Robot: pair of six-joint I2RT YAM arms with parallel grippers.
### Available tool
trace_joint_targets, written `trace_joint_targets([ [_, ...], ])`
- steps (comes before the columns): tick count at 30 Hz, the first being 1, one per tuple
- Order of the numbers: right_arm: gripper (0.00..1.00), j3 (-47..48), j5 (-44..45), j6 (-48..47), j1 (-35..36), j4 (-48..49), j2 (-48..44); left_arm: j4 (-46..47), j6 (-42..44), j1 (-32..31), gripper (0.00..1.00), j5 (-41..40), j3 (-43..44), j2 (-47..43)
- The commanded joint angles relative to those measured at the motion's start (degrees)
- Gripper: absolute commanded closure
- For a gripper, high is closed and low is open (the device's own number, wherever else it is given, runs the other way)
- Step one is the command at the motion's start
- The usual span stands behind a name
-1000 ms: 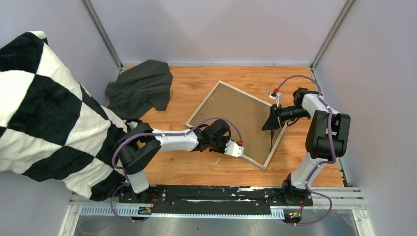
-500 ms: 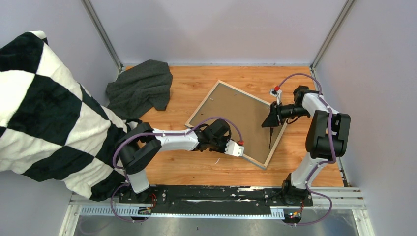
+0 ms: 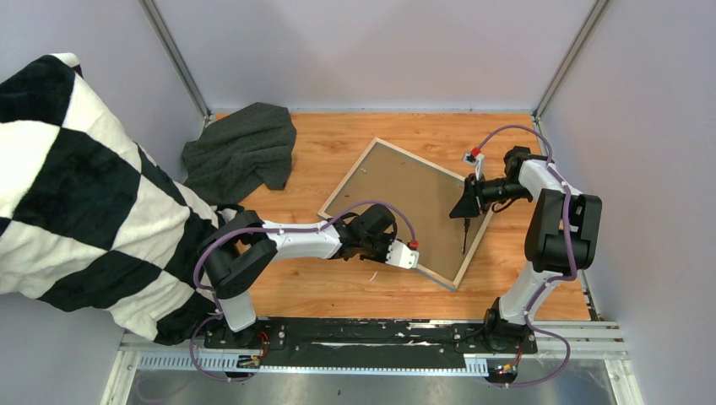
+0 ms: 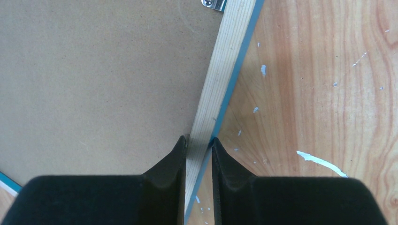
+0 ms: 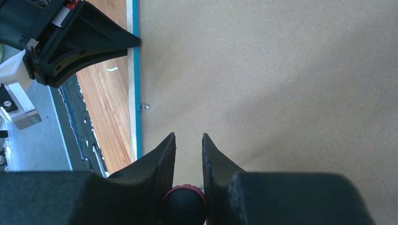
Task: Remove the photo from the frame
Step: Release the photo frame item from the photo frame.
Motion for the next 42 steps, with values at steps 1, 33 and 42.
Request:
trace_joint_targets([
  [1,1.00,-0.1,1.2,-1.0,-0.7,-0.4,-0.8,-5.4,-1.8,0.3,1.00,0.0,-1.7,4.1],
  [33,1.00,-3.0,-2.8,4.2,0.0,10.5,-2.1,-5.6,-1.9,0.3,1.00,0.0,-1.4,4.6],
  [42,1.00,-5.1,-4.0,7.1,0.0,16.0,-6.3,-5.6,-1.9,0.3,1.00,0.1,-1.3,5.1],
])
